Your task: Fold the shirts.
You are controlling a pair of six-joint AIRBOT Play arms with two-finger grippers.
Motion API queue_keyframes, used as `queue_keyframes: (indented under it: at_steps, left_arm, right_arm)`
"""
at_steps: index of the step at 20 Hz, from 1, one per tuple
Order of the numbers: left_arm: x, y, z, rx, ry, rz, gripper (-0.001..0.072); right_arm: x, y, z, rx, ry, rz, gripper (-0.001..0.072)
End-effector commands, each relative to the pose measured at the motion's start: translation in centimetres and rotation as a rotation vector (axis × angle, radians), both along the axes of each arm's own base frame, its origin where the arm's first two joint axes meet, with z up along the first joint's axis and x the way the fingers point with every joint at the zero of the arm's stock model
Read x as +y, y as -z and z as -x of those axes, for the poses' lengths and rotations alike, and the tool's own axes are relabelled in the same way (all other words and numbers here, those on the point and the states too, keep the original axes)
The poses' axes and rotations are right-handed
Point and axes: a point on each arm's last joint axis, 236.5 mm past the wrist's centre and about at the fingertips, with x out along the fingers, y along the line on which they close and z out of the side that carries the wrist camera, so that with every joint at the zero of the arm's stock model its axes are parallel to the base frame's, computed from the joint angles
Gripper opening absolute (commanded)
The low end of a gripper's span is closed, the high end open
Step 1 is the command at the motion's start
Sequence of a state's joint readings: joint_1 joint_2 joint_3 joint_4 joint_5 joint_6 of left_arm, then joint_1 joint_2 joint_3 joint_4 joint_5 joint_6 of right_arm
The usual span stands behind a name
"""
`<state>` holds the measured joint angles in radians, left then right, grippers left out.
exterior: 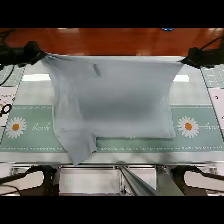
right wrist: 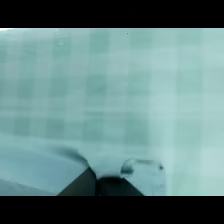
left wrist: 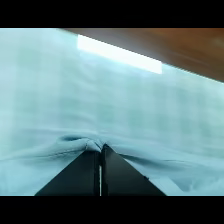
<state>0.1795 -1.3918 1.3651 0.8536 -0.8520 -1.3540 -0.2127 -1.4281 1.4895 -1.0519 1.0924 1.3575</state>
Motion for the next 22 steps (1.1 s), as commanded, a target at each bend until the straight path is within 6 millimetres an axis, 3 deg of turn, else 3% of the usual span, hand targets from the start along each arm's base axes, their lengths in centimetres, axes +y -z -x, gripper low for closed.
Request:
queue_keyframes:
  at_steps: [1, 4, 7, 9, 12, 14, 18, 22]
  left_arm:
    - [-0.1, 8.1, -5.9, 0.115, -0.025, 0.057, 0.0016]
    - [-0.4, 10.9, -7.5, 0.18, -0.015, 0.093, 0.0016]
    - [-1.0, 11.8, -6.9, 0.222, 0.018, 0.099, 0.0016]
    - [-1.9, 12.0, -5.0, 0.27, 0.115, 0.086, 0.0016]
    - [-2.0, 11.8, -2.3, 0.358, 0.191, 0.111, 0.0016]
    - [-1.7, 12.2, -0.3, 0.429, 0.235, 0.116, 0.0016]
    - [0.3, 15.3, 6.2, 0.673, 0.374, -0.046, 0.0016]
    - [0.1, 17.0, 8.4, 0.762, 0.384, -0.041, 0.0016]
  right_arm:
    - [0.2, 7.4, -5.9, 0.087, 0.013, -0.087, 0.0021]
    - [0.0, 10.9, -7.8, 0.16, 0.042, -0.129, 0.0021]
    - [0.1, 12.8, -7.3, 0.214, 0.029, -0.13, 0.0021]
    - [0.3, 12.7, -6.4, 0.243, 0.006, -0.127, 0.0021]
    - [-0.5, 11.1, -4.7, 0.273, -0.011, -0.134, 0.0021]
    - [-0.4, 11.2, -2.2, 0.355, -0.067, -0.137, 0.0021]
    - [-0.6, 13.9, 2.4, 0.536, -0.138, -0.1, 0.0021]
    - [-0.4, 17.4, 4.6, 0.618, -0.121, -0.114, 0.0021]
